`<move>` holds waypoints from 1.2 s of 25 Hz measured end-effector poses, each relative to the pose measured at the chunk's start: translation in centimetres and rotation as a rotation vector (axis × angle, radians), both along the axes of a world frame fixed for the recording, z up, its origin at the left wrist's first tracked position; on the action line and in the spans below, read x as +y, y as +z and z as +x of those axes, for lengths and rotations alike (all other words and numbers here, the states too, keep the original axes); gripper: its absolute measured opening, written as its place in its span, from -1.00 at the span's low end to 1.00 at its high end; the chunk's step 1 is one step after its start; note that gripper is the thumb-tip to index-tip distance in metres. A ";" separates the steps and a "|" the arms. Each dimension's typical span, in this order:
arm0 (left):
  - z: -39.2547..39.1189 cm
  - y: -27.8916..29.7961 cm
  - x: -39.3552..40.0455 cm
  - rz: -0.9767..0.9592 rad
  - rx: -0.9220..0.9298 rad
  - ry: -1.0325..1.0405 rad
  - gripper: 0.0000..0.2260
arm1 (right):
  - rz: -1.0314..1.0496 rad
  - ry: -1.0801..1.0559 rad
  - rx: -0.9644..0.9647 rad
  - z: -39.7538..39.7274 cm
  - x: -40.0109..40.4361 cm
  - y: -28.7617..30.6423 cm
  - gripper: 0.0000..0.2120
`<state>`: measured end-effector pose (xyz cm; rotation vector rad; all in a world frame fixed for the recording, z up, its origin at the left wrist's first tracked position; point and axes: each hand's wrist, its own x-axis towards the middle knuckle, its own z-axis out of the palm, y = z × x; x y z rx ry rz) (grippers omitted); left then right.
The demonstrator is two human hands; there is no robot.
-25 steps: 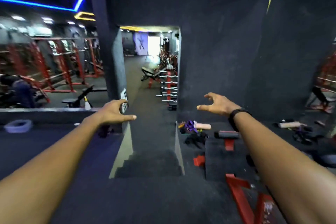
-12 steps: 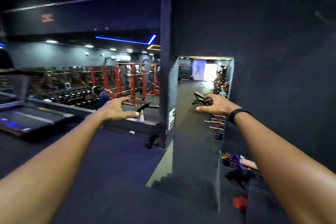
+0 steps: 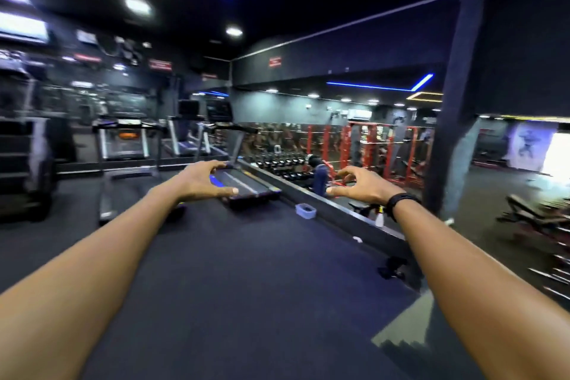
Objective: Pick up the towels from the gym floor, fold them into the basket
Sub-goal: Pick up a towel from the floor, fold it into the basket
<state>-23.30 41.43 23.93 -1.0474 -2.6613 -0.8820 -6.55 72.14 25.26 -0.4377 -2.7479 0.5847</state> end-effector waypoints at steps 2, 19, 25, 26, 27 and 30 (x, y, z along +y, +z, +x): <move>-1.4 -0.9 -6.4 -0.001 -0.010 0.096 -0.28 | -0.006 0.106 -0.016 -4.6 -5.0 -0.2 -0.33; -5.3 -5.5 -60.0 -0.043 -0.170 0.873 -0.26 | -0.030 0.858 -0.094 -34.5 -57.3 -5.8 -0.34; -10.9 -8.3 -67.0 -0.025 -0.213 0.988 -0.28 | -0.002 0.966 -0.131 -44.0 -66.2 -7.7 -0.33; -12.4 -8.6 -67.7 -0.021 -0.214 0.996 -0.28 | -0.005 0.972 -0.129 -46.0 -66.9 -7.9 -0.32; -14.0 -8.8 -68.2 -0.018 -0.208 0.999 -0.28 | -0.011 0.976 -0.126 -48.0 -67.5 -8.0 -0.32; -20.8 -8.9 -69.8 -0.015 -0.181 1.013 -0.27 | -0.032 0.991 -0.103 -55.6 -69.4 -7.8 -0.31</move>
